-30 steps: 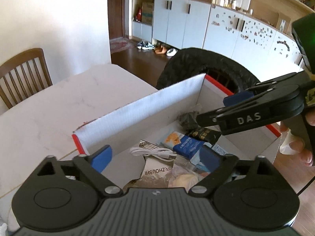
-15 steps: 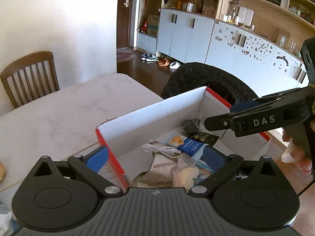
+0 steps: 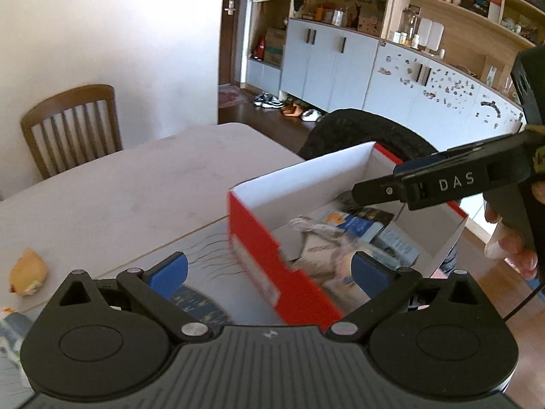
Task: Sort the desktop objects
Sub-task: 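Withdraw both tools from the box back over the table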
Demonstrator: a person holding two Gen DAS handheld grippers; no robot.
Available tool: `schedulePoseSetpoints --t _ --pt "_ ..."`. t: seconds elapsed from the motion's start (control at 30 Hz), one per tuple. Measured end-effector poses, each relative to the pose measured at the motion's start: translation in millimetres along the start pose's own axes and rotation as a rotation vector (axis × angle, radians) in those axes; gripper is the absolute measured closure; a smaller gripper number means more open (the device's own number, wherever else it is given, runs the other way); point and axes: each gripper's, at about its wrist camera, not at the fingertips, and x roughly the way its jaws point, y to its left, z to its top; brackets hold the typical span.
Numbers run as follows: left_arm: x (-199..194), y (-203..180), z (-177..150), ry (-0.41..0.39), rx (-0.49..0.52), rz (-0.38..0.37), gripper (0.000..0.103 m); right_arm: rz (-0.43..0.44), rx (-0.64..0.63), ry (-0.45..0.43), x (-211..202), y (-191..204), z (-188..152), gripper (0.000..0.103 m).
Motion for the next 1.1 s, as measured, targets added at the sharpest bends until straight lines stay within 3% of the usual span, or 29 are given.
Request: schedulePoseSetpoints --t 0.57,1.1 --pt "-58.3 77.7 -47.7 -0.014 -0.015 0.076 0.0 0.075 -0.106 0.021 26.8 118.0 9.9 0.023" --pt "-73.3 142.9 -85.4 -0.011 -0.094 0.175 0.0 0.135 -0.204 0.062 75.7 210.1 31.3 0.023"
